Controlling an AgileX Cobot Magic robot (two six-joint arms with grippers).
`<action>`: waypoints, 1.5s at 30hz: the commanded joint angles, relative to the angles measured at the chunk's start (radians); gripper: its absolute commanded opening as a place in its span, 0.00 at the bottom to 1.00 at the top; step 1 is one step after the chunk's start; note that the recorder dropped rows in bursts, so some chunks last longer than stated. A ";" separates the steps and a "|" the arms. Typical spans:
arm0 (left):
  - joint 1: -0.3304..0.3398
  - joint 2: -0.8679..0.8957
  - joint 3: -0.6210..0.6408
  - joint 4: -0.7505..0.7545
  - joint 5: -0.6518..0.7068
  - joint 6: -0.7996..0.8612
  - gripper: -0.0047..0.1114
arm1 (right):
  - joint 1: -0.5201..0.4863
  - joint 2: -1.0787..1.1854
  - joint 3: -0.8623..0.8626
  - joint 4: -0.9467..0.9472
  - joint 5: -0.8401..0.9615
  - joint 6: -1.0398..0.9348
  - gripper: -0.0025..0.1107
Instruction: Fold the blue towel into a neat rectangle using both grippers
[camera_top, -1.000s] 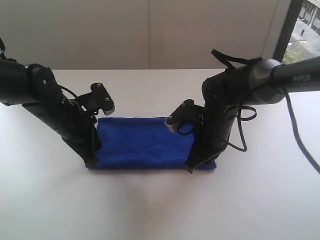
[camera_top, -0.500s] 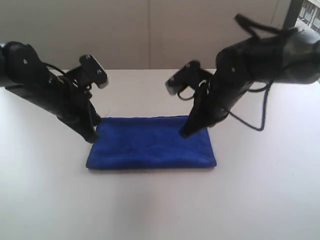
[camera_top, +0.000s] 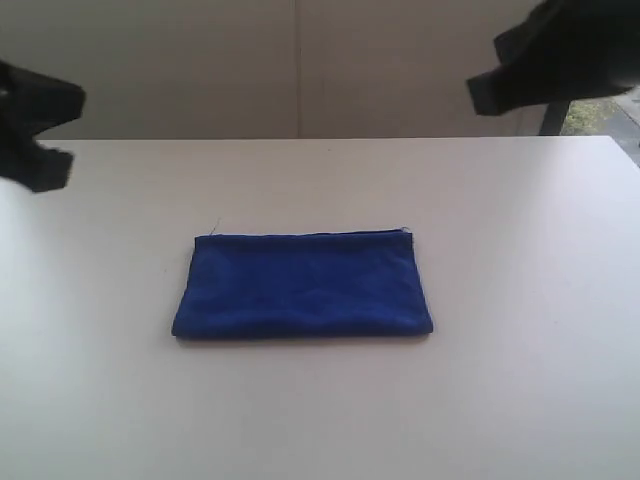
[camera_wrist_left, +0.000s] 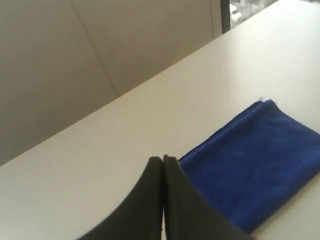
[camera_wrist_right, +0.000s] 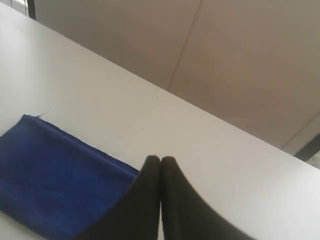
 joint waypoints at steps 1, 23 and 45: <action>0.005 -0.258 0.239 -0.011 -0.141 -0.123 0.04 | -0.012 -0.214 0.240 -0.008 -0.106 0.121 0.02; 0.005 -0.448 0.822 -0.012 -0.277 -0.308 0.04 | -0.012 -0.273 1.031 0.167 -0.748 0.178 0.02; 0.005 -0.448 0.822 -0.012 -0.274 -0.316 0.04 | -0.012 -0.273 1.031 0.169 -0.690 0.196 0.02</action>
